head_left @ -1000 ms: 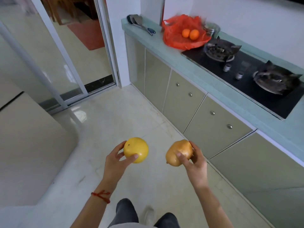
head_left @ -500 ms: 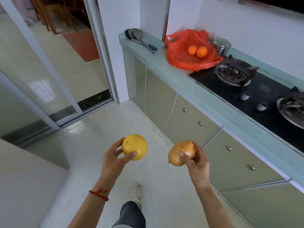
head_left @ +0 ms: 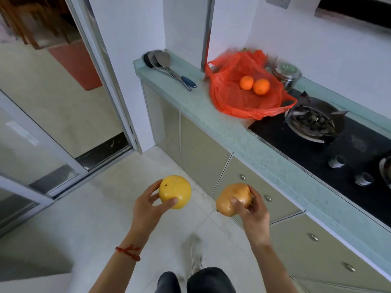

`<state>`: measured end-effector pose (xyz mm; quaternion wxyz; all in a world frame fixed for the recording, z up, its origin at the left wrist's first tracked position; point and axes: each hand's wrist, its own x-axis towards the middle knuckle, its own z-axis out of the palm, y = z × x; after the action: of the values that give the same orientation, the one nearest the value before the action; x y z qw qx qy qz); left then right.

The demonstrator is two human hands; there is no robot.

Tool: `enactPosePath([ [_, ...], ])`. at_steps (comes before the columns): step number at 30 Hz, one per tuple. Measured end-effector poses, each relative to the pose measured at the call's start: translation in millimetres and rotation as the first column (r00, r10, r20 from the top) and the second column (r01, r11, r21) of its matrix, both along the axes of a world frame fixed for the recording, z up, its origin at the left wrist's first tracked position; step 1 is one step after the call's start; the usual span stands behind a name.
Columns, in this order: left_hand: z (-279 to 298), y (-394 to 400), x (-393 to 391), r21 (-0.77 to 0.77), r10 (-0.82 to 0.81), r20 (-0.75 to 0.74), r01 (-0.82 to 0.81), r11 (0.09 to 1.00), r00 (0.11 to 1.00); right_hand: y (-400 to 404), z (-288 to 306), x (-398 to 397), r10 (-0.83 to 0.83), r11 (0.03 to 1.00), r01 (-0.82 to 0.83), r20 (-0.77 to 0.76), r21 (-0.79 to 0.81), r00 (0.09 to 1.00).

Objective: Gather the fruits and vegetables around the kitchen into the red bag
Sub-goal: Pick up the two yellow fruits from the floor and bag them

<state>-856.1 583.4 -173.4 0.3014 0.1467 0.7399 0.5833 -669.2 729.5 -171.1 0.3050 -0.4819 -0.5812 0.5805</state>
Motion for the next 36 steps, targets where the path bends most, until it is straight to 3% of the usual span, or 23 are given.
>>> enactPosePath([
  [16,12,196,-143,0.039,-0.084,-0.058,0.087,0.995,0.995,190,2,-149,0.028,0.998,-0.027,-0.019,0.055,0.999],
  [25,8,296,-177,0.021,-0.278,-0.056,0.28,0.96,0.959,243,0,-160,-0.167,0.986,0.168,-0.027,0.022,0.985],
  [36,1,430,-229,0.052,-0.589,-0.012,0.589,0.807,0.808,306,-4,-193,-0.468,0.883,0.469,-0.036,0.01,0.883],
])
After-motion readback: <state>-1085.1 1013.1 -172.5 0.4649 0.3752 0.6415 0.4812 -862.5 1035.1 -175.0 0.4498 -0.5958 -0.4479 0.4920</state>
